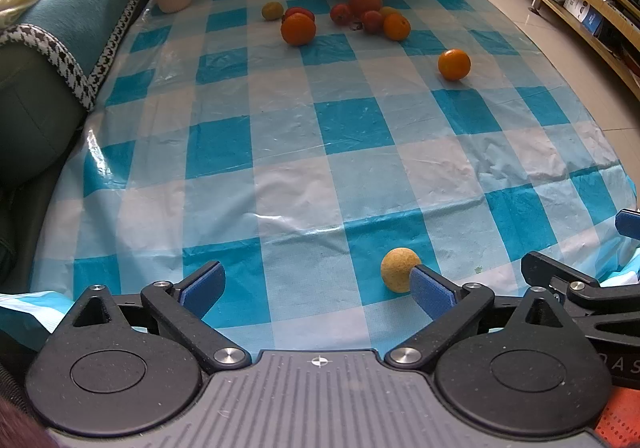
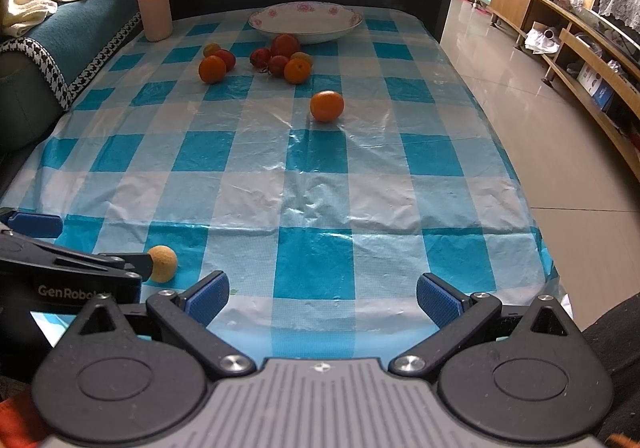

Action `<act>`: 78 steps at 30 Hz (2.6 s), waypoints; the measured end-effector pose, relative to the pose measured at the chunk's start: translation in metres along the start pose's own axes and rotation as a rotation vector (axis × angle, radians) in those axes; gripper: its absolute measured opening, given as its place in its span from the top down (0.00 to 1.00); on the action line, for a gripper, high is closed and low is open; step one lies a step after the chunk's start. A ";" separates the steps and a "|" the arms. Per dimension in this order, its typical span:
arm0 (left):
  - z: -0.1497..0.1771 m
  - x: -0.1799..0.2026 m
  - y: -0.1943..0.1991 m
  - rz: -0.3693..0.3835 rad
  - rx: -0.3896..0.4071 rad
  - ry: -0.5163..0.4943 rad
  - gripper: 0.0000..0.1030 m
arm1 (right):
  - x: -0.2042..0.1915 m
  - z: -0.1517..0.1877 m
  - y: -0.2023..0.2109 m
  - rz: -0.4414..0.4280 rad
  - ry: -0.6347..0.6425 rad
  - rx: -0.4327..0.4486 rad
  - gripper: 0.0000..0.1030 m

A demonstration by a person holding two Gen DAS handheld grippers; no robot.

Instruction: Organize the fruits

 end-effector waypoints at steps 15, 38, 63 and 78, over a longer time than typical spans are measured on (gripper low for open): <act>-0.001 0.000 0.000 0.001 -0.002 0.001 0.03 | -0.002 0.001 -0.001 -0.007 -0.001 -0.004 0.00; 0.001 -0.004 0.000 0.029 -0.010 0.013 0.06 | -0.005 0.000 -0.004 -0.046 0.001 -0.025 0.00; -0.005 0.025 -0.025 0.109 -0.040 -0.083 0.35 | 0.026 -0.004 -0.014 -0.101 -0.154 -0.076 0.02; -0.005 0.039 -0.028 0.127 -0.060 -0.130 0.47 | 0.031 -0.009 -0.014 -0.165 -0.195 -0.074 0.13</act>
Point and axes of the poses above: each gripper's, at about its wrist camera, not at the fingertips, and y roughly against the way its jaws point, x to its right, z to its underside, the point moved 5 cm from there along -y, roughly the way its jaws point, and after that the axes turned 13 degrees about z, right-handed, at the moved point
